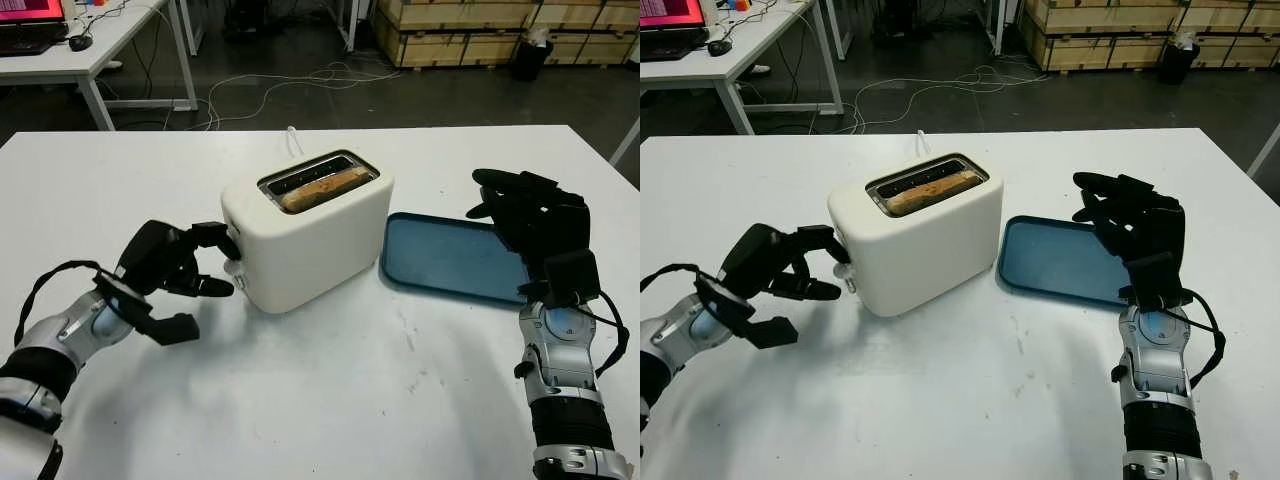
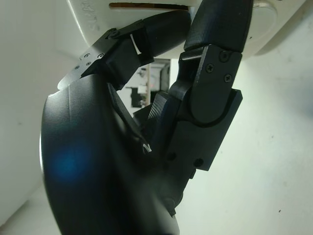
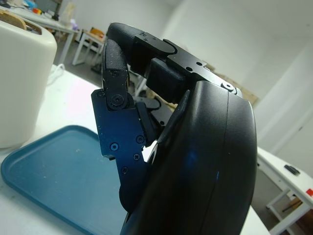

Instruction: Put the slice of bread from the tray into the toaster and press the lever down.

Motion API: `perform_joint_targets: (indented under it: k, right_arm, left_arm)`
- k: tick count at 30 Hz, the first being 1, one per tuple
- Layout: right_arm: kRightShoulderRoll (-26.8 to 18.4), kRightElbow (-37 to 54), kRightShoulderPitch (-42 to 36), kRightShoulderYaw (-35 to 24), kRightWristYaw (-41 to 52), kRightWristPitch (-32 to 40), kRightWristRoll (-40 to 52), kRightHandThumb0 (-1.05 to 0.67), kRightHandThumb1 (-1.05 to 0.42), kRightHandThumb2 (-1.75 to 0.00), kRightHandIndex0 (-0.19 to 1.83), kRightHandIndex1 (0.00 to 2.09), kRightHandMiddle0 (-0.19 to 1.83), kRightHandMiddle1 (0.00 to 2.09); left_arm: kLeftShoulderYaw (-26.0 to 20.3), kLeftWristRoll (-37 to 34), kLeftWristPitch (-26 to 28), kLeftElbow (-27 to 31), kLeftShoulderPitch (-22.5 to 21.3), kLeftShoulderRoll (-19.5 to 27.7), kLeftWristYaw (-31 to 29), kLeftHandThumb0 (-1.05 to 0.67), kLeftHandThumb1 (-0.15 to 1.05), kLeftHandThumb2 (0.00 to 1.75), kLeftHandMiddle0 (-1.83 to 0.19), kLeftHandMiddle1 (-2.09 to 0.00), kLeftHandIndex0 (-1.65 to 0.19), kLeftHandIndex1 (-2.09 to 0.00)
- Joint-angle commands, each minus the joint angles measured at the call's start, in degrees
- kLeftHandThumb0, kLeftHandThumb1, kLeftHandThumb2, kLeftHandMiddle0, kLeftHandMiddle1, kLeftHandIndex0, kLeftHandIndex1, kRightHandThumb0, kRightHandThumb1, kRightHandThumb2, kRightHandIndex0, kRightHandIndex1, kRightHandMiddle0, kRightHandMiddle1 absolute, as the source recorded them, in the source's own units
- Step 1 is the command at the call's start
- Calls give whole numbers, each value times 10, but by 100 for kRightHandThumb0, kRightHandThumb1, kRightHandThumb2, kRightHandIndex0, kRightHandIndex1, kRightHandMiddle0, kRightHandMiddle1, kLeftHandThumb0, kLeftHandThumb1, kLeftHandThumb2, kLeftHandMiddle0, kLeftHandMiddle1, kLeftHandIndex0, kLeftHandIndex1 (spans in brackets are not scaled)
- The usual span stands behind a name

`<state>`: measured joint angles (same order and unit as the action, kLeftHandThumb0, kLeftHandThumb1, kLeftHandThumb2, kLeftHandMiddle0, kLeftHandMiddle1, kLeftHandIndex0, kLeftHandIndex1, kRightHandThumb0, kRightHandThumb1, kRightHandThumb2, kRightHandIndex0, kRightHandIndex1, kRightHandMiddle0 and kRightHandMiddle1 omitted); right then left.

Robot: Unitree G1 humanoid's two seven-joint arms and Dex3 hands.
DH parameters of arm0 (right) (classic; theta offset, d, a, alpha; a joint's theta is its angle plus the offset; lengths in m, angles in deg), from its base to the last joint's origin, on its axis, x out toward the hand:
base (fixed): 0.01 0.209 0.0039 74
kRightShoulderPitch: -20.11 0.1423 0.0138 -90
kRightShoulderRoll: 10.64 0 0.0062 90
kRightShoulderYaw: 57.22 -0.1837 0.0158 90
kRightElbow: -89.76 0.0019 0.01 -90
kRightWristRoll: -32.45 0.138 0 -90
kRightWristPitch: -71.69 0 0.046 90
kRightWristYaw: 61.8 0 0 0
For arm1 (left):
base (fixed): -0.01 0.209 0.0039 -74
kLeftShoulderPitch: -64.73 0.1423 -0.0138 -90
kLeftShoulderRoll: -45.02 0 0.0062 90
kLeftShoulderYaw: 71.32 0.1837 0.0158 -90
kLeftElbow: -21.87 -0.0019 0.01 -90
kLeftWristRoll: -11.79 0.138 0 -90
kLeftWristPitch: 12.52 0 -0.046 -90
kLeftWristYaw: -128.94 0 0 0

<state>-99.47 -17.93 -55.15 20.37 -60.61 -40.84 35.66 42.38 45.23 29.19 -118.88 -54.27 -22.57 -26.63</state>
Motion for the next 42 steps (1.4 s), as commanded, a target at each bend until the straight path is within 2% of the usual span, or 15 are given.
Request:
perform_joint_targets:
  k: [1,4,7,10,12,17,21,25,27,30,32,33,35,37,42]
  right_arm:
    - [-3,-5,4,7,0,-4,-15,-36,-92,-23,85,112,112,23]
    - [-4,-9,6,7,0,-6,-16,-38,-92,-22,87,110,111,24]
    - [-5,-9,8,8,1,-7,-18,-38,-92,-23,87,111,111,25]
    - [-3,-11,11,9,5,-11,-15,-38,-92,-23,87,111,112,27]
    - [-3,-9,10,9,5,-9,-15,-40,-92,-23,88,112,112,29]
    - [-9,-5,7,7,3,-1,-21,-38,-92,-24,84,121,108,33]
    - [-8,-10,9,6,10,-9,-19,-40,-92,-22,89,107,106,39]
    - [-5,-13,9,6,10,-8,-17,-40,-92,-22,88,111,104,43]
    - [-5,-12,9,6,10,-7,-17,-41,-92,-22,88,113,103,43]
    - [-4,-11,8,6,15,-11,-13,-42,-92,-22,87,116,103,45]
    - [-3,-12,8,7,15,-12,-15,-42,-92,-22,86,119,101,51]
    - [-2,-13,9,8,14,-11,-16,-42,-92,-22,85,119,101,53]
    - [1,-12,8,9,17,-8,-13,-40,-92,-22,84,118,99,55]
    - [3,-9,7,9,19,-3,-10,-41,-92,-23,84,117,98,55]
    - [4,-15,7,8,16,-8,-12,-40,-92,-23,83,118,97,55]
  left_arm:
    - [124,108,146,-81,51,-49,-228,-105,92,11,-157,-56,-157,-17]
    - [130,112,159,-76,44,-49,-235,-105,92,10,-157,-50,-157,-15]
    - [121,102,159,-72,27,-45,-231,-105,92,13,-157,-69,-157,-34]
    - [134,104,153,-97,14,-59,-252,-105,92,20,-157,-39,-154,-12]
    - [149,108,164,-121,21,-79,-269,-105,92,11,-156,-17,-152,-4]
    - [157,96,186,-137,41,-95,-298,-105,92,3,-156,-7,-145,0]
    - [168,91,183,-135,39,-95,-311,-105,91,1,-155,-4,-146,-1]
    - [181,94,201,-145,31,-104,-343,-105,91,0,-146,-1,-137,0]
    - [174,84,201,-135,31,-97,-330,-105,91,0,-147,-1,-137,-1]
    - [143,56,197,-95,28,-70,-274,-105,92,3,-156,-47,-155,-33]
    - [111,24,199,-66,17,-53,-253,-105,92,6,-157,-61,-157,-34]
    - [87,-6,185,-54,15,-46,-237,-105,91,5,-157,-65,-157,-28]
    - [44,-61,138,-39,15,-36,-198,-105,88,3,-157,-89,-157,-54]
    - [5,-109,104,-25,16,-31,-171,-105,91,5,-157,-101,-157,-72]
    - [-87,-177,84,26,22,-49,-131,-105,92,24,-154,-111,-155,-71]
